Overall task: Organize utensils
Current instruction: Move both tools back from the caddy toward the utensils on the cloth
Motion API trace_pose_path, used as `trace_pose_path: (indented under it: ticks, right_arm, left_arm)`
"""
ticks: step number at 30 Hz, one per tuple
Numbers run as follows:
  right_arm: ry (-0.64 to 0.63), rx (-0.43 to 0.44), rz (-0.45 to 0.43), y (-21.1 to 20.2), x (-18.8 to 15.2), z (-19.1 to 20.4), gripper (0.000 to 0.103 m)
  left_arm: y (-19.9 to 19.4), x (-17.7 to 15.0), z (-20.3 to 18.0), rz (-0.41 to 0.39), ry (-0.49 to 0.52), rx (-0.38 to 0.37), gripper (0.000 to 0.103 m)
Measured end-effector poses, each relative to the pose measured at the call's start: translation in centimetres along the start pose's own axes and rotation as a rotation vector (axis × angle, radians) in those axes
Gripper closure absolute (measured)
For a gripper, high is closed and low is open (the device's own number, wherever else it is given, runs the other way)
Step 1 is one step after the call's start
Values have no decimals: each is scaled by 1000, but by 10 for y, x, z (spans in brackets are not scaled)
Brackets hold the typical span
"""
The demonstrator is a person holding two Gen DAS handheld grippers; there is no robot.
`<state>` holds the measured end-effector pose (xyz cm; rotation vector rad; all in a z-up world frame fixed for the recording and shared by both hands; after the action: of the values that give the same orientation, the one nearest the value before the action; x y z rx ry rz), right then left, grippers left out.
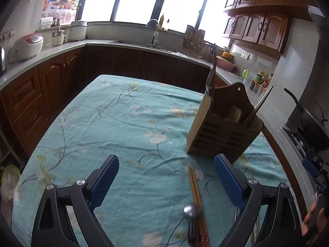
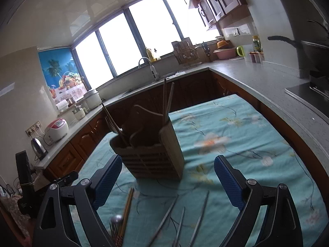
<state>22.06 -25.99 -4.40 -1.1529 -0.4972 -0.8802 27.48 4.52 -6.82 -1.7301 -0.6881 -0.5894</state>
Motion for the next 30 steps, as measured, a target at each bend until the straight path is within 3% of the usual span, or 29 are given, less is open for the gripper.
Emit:
trace_pose_path:
  ticks: [17,27,30]
  right_arm:
    - [30,-72,110,-14,-62,-30,11]
    - [20,-96,142,-3,-71,-33,12]
    - [20,-105,169,6,-74,-37,21]
  left_arm:
    - [-23,-41,3,95,-5,21,9]
    - [13,-40,-7,166,38,40,10]
    - [28,-35,-14,191,66,49,12]
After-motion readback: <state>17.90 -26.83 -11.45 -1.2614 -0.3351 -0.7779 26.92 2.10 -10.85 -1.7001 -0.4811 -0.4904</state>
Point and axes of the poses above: each gripper's, at about its wrist camera, not at the fingertips, and y roughly the way its jaws point, z to its left, x to its top, the point moved 6 cm from there along y, roughly the way its jaws point, and after that the axes turned 6 degrees about z, right-handed, at the moved point
